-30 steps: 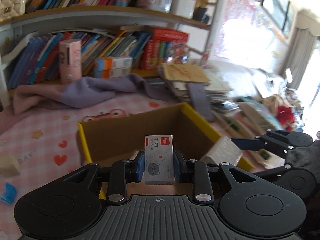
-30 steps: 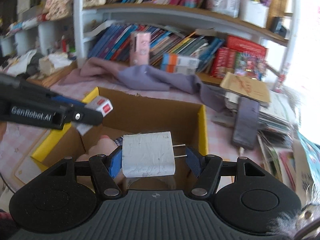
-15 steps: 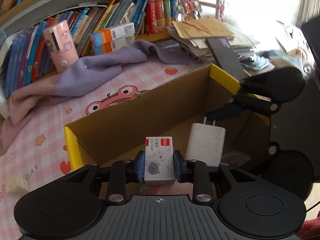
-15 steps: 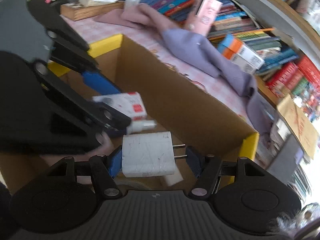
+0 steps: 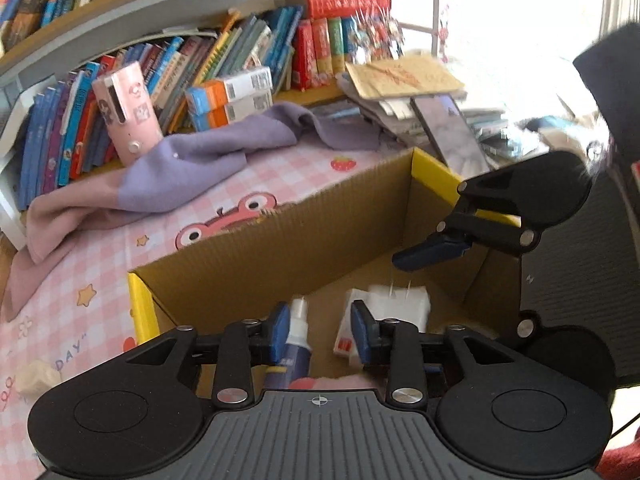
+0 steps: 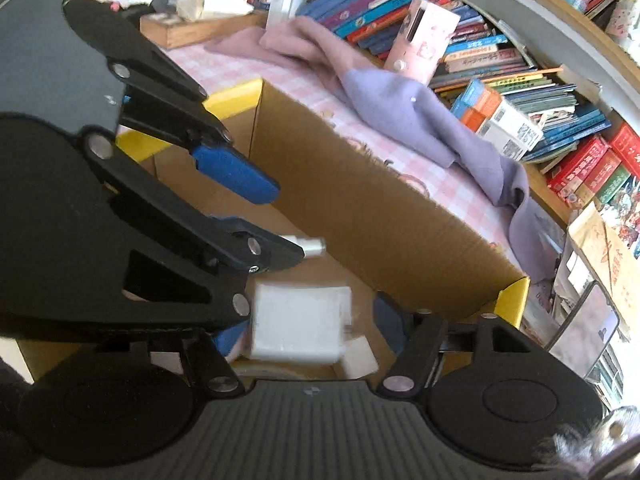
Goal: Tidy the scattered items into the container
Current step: 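Lower the charger and small box into the yellow box and open both grippers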
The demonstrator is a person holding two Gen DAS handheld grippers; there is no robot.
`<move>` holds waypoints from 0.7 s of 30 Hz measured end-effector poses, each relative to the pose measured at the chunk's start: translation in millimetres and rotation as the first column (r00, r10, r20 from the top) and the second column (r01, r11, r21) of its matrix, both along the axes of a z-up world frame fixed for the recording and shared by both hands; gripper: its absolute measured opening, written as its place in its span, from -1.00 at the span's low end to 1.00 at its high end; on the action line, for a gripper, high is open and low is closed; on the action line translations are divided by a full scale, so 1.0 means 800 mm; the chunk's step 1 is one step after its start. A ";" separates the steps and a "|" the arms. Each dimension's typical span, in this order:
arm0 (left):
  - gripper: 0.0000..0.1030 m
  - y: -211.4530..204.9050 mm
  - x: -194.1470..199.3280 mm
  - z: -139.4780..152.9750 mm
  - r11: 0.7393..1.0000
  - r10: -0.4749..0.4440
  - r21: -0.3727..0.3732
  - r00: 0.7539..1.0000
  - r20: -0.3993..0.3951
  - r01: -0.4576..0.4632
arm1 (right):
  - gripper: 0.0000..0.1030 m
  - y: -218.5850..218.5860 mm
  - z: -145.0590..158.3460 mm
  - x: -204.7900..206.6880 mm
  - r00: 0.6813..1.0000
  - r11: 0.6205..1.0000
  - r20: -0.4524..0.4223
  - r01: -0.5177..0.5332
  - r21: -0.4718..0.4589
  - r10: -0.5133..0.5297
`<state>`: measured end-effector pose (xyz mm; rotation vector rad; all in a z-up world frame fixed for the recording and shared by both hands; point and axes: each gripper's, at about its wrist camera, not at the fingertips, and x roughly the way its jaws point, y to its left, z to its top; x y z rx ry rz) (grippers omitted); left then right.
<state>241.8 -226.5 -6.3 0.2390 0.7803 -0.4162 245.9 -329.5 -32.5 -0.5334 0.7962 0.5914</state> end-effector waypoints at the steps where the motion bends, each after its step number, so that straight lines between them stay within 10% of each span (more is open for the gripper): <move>1: -0.12 0.003 -0.002 0.004 1.000 0.007 -0.012 1.000 0.015 -0.007 | 0.40 -0.002 0.002 -0.001 1.000 1.000 0.004 0.002 0.014 -0.002; 21: 0.48 0.070 -0.095 0.063 0.961 0.229 -0.204 0.954 0.192 -0.189 | 0.50 -0.014 0.073 -0.065 0.965 0.949 0.175 0.141 0.283 -0.196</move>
